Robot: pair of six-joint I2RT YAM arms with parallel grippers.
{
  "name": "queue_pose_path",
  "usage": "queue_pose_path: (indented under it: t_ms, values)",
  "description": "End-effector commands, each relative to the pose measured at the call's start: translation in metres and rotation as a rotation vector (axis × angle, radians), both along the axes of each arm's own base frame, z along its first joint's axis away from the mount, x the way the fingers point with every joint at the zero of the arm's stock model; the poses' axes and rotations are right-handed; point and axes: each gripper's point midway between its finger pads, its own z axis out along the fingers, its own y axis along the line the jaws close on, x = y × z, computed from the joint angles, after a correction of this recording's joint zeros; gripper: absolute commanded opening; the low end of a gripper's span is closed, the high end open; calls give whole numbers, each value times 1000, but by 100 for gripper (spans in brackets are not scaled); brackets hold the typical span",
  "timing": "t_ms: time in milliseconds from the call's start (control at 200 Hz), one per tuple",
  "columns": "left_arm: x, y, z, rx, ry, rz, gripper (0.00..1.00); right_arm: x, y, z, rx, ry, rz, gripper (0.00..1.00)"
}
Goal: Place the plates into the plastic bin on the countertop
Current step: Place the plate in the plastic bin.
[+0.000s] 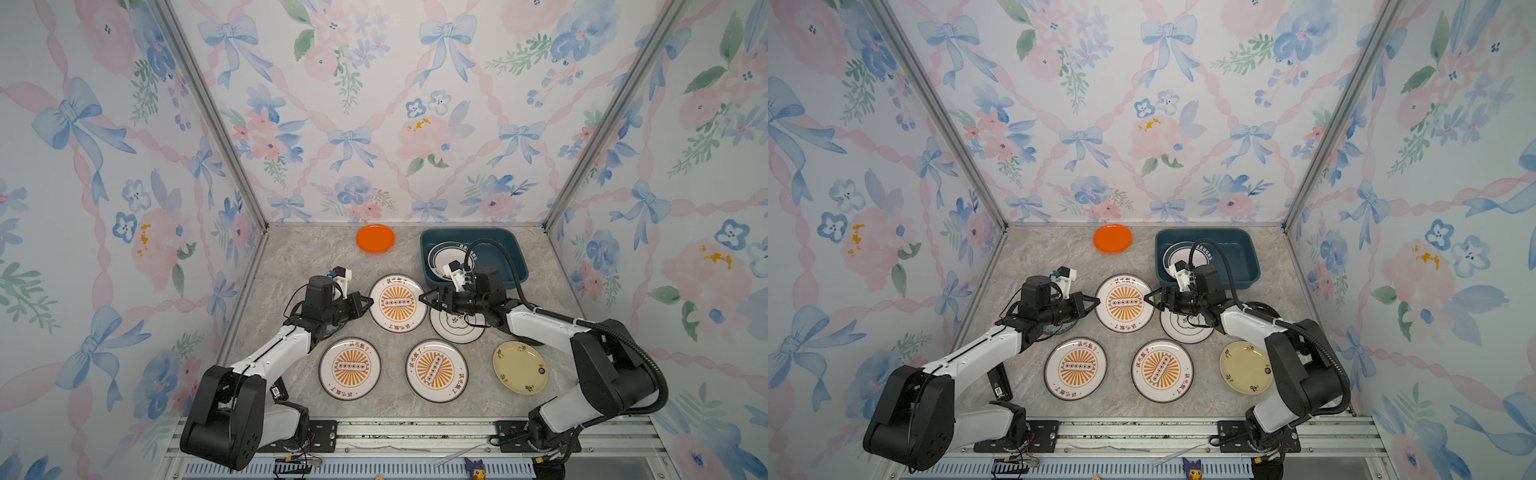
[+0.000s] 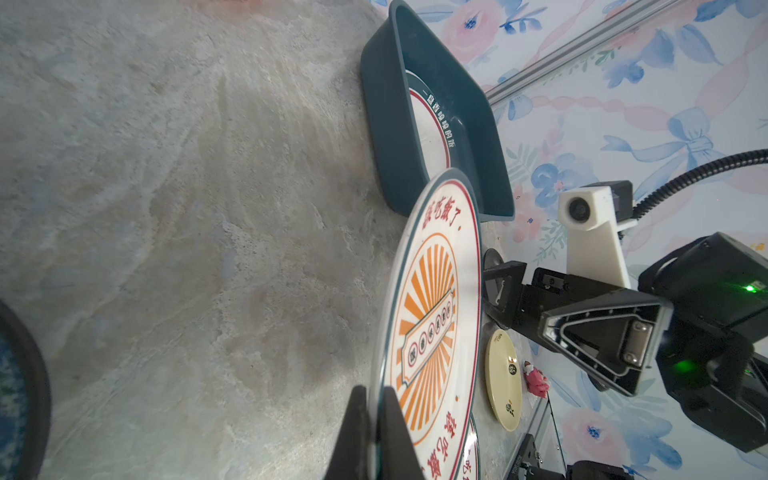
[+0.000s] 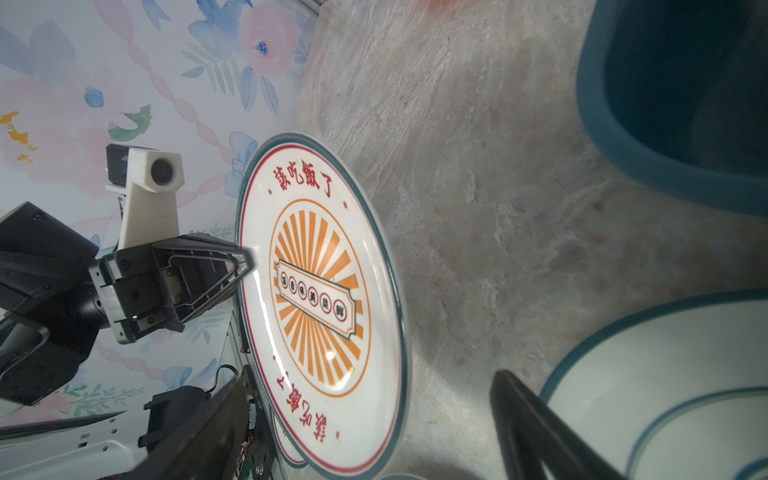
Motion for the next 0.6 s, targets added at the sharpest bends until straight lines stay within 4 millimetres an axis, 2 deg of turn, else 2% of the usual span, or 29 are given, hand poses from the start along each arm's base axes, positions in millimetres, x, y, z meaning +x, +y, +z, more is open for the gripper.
queue_pose_path:
  t_ms: [0, 150, 305, 330, 395, 595]
  values:
    - [5, -8, 29, -28, -90, -40, 0, -2, 15, 12, 46, -25, 49, 84]
    - [7, -11, 26, -30, -85, -49, 0, -12, 29, 18, 129, -19, 122, 72]
    - [9, -11, 22, -22, -81, -51, 0, -16, 38, 32, 241, -17, 162, 50]
    - [9, -11, 22, -22, -82, -51, 0, -15, 39, 23, 245, 10, 160, 47]
    - [9, -12, 21, -21, -82, -52, 0, -13, 41, 22, 268, 19, 161, 40]
    - [11, -11, 21, -16, -83, -49, 0, -10, 45, 17, 298, 46, 161, 27]
